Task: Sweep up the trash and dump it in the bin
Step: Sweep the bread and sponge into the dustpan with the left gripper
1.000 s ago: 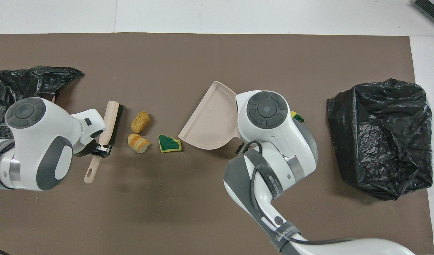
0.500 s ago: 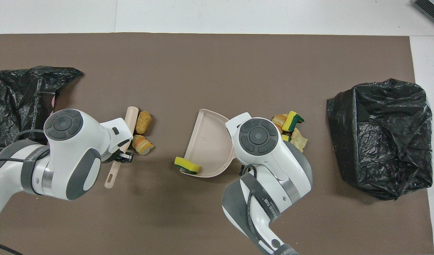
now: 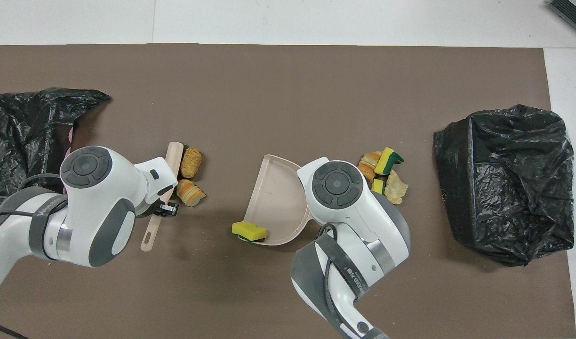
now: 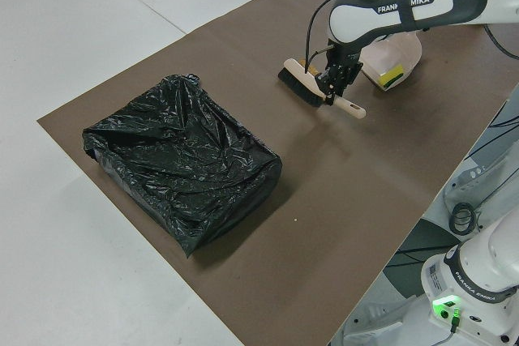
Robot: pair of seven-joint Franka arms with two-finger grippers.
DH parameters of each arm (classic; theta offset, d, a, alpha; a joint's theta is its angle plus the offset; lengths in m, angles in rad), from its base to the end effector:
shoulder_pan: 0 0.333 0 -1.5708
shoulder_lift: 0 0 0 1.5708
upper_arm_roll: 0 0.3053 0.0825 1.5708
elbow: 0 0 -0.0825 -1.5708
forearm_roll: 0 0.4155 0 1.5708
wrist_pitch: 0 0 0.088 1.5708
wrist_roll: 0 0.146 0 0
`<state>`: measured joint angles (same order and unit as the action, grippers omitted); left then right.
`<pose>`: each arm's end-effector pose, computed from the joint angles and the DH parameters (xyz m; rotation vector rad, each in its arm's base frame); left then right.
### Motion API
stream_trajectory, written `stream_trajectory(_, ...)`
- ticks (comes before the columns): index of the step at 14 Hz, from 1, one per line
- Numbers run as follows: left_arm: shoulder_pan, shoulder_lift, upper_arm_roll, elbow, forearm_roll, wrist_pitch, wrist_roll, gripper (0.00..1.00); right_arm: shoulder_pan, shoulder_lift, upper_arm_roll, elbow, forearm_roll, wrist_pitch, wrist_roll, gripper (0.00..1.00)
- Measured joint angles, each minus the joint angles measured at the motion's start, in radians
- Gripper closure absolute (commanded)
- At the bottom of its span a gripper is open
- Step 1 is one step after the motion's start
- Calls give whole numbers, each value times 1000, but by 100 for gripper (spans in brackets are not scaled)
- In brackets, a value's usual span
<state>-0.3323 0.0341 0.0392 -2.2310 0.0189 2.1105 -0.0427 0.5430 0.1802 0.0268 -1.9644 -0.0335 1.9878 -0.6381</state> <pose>0.5073 -0.1515 0.2751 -3.0643 0.4026 0.2316 0.5018 0.3175 0.3044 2.5479 1.7880 -0.2455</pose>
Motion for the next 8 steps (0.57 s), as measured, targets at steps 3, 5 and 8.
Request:
stream_trajectory(3, -68, -8, -5, -12, -10, 0, -112, 100, 3, 0, 1, -3, 9, -2, 25, 100)
stream_trajectory(5, -146, -14, -9, -16, -50, 0, -184, 100, 25, 1, 2, -8, 9, -2, 86, 100)
stream_trajectory(8, -267, -26, -11, -19, -117, 0, -238, 100, 41, 2, 1, -10, 15, -1, 140, 100)
